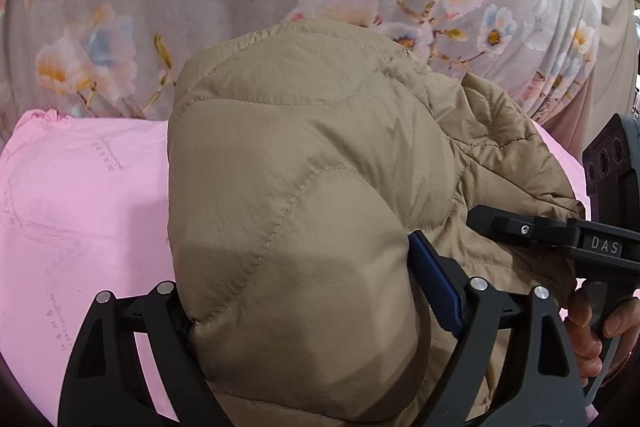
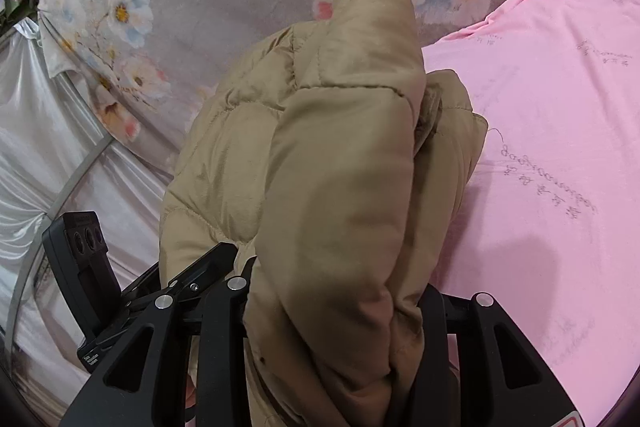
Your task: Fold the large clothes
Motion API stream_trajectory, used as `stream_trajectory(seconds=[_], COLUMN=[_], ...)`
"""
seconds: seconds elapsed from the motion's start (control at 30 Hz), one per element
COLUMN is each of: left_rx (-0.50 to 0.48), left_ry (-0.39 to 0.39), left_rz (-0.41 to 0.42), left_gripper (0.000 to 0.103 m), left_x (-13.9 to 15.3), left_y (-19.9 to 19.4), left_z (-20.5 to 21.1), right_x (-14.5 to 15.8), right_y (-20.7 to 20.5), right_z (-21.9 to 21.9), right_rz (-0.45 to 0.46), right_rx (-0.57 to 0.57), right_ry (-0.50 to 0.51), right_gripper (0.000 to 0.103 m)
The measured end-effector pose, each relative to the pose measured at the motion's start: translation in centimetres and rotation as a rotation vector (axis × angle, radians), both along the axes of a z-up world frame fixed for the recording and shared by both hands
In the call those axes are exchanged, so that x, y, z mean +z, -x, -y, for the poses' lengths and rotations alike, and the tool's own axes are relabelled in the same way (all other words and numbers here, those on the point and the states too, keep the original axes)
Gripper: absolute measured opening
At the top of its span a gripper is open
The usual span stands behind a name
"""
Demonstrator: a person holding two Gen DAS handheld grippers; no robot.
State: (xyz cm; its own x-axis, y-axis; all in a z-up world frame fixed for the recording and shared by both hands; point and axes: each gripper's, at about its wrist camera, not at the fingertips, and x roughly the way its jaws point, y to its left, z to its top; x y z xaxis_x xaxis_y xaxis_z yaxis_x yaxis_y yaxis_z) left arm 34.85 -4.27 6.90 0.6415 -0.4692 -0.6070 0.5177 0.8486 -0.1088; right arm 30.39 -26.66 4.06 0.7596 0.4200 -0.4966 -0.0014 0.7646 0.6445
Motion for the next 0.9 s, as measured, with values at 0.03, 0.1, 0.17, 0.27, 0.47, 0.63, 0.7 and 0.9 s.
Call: stream_trajectory(seconds=[0.03,0.1,0.17,0.27,0.47,0.63,0.7,0.9], left_rx=[0.004,0.011,0.018,0.026,0.039,0.046,0.047,0.052], left_ry=[0.003,0.010,0.014,0.022,0.034,0.044,0.059,0.073], left_rz=[-0.008,-0.020,-0.029,-0.031,-0.031,-0.049,-0.063,-0.063], left_gripper=[0.085,0.085,0.085,0.085,0.085,0.090,0.091,0.092], left_x=[-0.4,-1.2,-2.0,-2.8,-3.9,-5.3,-5.8,-6.5], left_y=[-0.4,-1.3,-1.9,-2.5,-3.3,-4.5,-5.1,-5.6], left_z=[-0.2,-0.7,-1.1,-1.5,-2.1,-2.5,-2.9,-3.2], right_x=[-0.3,-0.8,-1.3,-1.8,-2.6,-3.7,-4.2,-5.1], right_y=[-0.4,-1.1,-1.7,-2.4,-3.8,-4.8,-5.2,-5.6], right_z=[-0.2,-0.4,-0.6,-0.8,-1.0,-1.4,-1.5,-1.5], right_rz=[-0.003,-0.008,-0.010,-0.005,-0.011,-0.026,-0.032,-0.035], right_rx=[0.003,0.009,0.015,0.021,0.028,0.021,0.020,0.017], right_ry=[0.006,0.012,0.012,0.017,0.024,0.060,0.068,0.052], right_gripper=[0.036,0.036,0.036,0.036,0.036,0.041,0.042,0.043])
